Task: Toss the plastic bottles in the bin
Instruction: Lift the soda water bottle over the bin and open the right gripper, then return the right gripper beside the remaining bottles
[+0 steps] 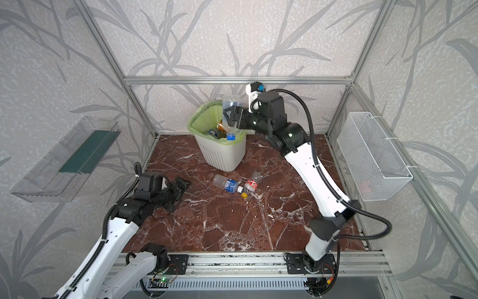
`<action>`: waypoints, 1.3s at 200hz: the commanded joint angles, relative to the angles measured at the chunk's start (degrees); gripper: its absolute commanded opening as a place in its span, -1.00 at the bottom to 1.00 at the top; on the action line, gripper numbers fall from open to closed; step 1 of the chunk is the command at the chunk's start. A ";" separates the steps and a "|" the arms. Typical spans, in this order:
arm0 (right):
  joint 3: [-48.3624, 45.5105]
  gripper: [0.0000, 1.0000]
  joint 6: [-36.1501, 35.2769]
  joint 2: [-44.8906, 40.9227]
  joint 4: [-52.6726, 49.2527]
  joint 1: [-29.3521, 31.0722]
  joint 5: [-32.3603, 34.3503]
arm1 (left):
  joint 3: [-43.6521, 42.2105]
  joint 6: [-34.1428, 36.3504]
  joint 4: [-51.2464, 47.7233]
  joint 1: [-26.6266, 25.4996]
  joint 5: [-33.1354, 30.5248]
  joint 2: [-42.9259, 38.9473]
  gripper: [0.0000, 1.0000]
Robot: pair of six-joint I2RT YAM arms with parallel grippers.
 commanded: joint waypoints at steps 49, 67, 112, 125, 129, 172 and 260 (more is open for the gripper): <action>-44.54 0.83 0.40 -31.19 7.43 0.85 10.01 | -4.91 0.74 0.10 0.50 -0.39 -3.32 0.83; -57.32 0.82 1.69 -38.71 6.15 -1.40 10.09 | -6.55 0.83 0.94 0.61 0.34 -3.38 0.84; -87.56 0.77 9.91 -50.50 12.05 -3.24 7.17 | -8.54 0.88 1.66 0.72 0.67 -3.37 0.84; -93.18 0.75 12.33 -51.63 14.60 -3.20 5.49 | -9.22 0.50 2.18 0.72 0.89 -3.53 0.83; -94.51 0.75 13.02 -51.80 15.34 -3.19 5.05 | -9.35 0.40 2.30 0.72 1.01 -3.57 0.83; -101.49 0.72 16.91 -51.41 21.72 -3.22 2.76 | -9.05 0.30 2.00 0.72 1.03 -3.58 0.83; -104.15 0.71 18.87 -49.47 26.98 -3.18 1.28 | -11.50 -4.51 2.75 0.71 1.16 -5.82 0.77</action>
